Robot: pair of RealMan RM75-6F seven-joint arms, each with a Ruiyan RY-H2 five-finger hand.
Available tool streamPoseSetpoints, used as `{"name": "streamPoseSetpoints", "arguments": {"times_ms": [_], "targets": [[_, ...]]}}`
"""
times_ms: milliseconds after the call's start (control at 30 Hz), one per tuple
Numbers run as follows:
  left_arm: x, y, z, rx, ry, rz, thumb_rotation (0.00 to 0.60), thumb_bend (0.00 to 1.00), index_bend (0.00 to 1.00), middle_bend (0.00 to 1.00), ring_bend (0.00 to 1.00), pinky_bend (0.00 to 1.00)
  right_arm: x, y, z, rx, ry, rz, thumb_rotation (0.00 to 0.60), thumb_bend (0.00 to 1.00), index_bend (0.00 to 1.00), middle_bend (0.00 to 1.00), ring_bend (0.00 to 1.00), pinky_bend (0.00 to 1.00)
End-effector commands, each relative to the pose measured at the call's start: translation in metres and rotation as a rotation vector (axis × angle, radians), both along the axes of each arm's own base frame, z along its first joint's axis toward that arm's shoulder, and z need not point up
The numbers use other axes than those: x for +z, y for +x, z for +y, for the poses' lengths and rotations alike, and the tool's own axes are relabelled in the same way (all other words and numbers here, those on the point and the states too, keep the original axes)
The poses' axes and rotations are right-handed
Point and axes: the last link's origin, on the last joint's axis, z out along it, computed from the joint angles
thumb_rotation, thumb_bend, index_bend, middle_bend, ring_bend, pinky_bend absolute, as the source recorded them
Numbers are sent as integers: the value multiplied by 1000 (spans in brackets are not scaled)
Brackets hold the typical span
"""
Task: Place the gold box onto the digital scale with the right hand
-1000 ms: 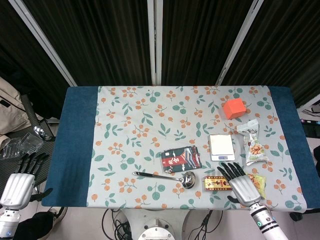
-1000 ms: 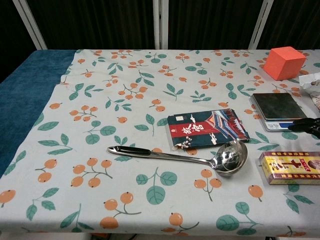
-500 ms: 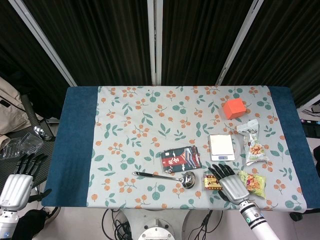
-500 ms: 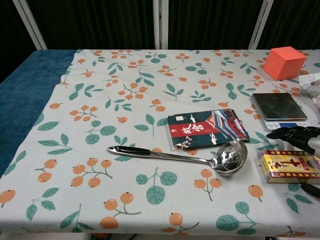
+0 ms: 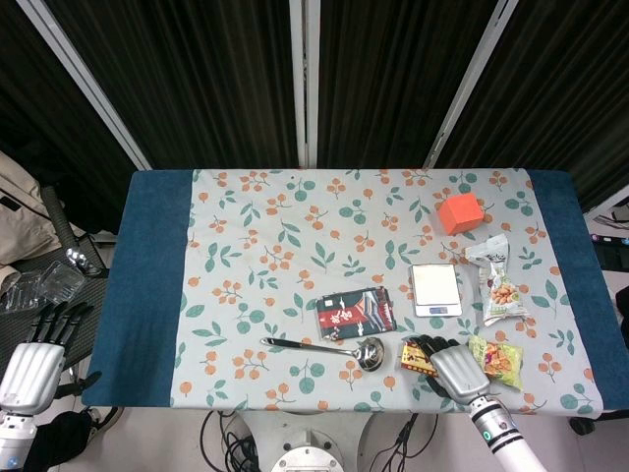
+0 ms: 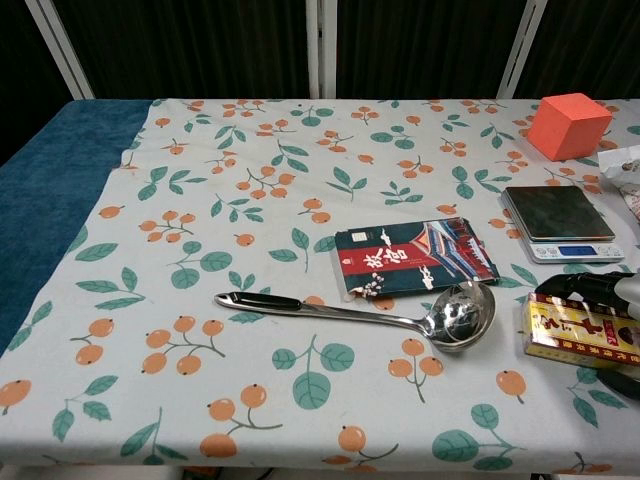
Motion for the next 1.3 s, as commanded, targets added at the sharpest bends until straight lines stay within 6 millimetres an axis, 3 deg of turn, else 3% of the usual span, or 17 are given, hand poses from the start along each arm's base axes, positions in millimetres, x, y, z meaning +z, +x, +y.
{"name": "streamPoseSetpoints", "arguments": {"times_ms": [33, 333, 567, 800, 933, 1300], "targets": [[-1, 0, 0, 1, -3, 0, 600, 53, 109, 84, 0, 0, 0, -1, 1, 1, -1, 2, 600, 321, 331, 323, 309, 461], [0, 0, -1, 2, -5, 0, 600, 53, 109, 84, 0, 0, 6, 9, 0, 53, -34, -62, 600, 327, 429, 377, 350, 495], [2, 1, -2, 1, -3, -1, 600, 53, 109, 84, 0, 0, 18, 12, -8, 78, -76, -102, 600, 327, 442, 386, 359, 504], [2, 1, -2, -2, -8, 2, 600, 53, 109, 84, 0, 0, 58, 15, -54, 115, -187, -47, 600, 327, 443, 385, 359, 521], [0, 2, -2, -1, -13, -1, 600, 53, 109, 84, 0, 0, 72, 15, -84, 95, -177, -18, 600, 327, 444, 382, 359, 521], [-2, 7, 1, -10, -36, 18, 600, 53, 109, 84, 0, 0, 63, 5, -144, 129, -101, 77, 600, 327, 448, 374, 358, 493]]}}
